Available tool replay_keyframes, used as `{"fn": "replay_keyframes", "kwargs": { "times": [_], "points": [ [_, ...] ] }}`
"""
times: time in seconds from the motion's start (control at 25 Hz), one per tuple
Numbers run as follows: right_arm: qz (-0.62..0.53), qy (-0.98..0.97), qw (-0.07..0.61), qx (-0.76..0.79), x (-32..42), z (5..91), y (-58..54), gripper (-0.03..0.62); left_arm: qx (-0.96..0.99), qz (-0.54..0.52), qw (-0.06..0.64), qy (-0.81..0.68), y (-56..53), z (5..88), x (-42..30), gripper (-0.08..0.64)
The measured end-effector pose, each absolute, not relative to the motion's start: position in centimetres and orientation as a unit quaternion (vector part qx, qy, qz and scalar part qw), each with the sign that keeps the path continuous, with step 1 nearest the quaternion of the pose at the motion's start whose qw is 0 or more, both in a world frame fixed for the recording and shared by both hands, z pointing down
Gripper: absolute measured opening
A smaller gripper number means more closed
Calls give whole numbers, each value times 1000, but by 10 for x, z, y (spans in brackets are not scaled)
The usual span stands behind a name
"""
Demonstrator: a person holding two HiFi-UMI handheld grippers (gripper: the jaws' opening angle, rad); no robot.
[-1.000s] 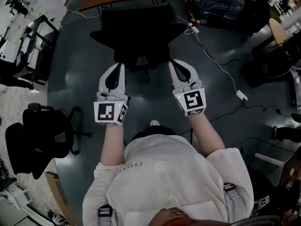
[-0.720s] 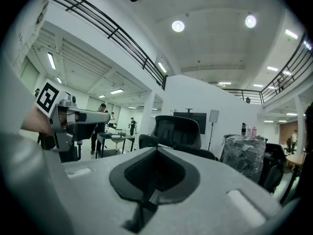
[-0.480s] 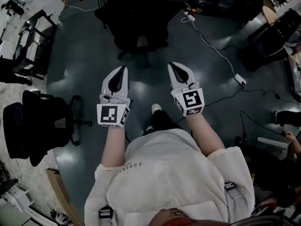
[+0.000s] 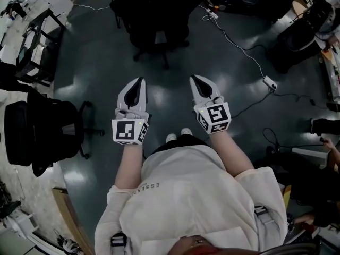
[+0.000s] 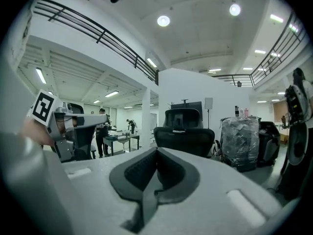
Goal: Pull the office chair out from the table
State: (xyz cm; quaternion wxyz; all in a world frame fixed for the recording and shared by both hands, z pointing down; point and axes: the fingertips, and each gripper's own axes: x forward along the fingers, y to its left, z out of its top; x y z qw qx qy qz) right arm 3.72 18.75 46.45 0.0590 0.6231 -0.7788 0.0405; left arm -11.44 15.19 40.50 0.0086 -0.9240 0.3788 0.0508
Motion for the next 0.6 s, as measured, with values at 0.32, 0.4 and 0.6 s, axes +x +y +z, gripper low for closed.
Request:
{"fn": "replay_keyframes", "kwargs": {
  "times": [0.32, 0.4, 0.6],
  "points": [
    [35, -791, 62, 608, 42, 463, 205, -9, -924, 53, 16, 379, 171, 402, -98, 17],
    [31, -796, 63, 602, 42, 461, 208, -9, -925, 52, 15, 376, 174, 403, -93, 17],
    [23, -802, 64, 594, 43, 458, 213, -9, -926, 53, 15, 374, 179, 403, -86, 17]
  ]
}}
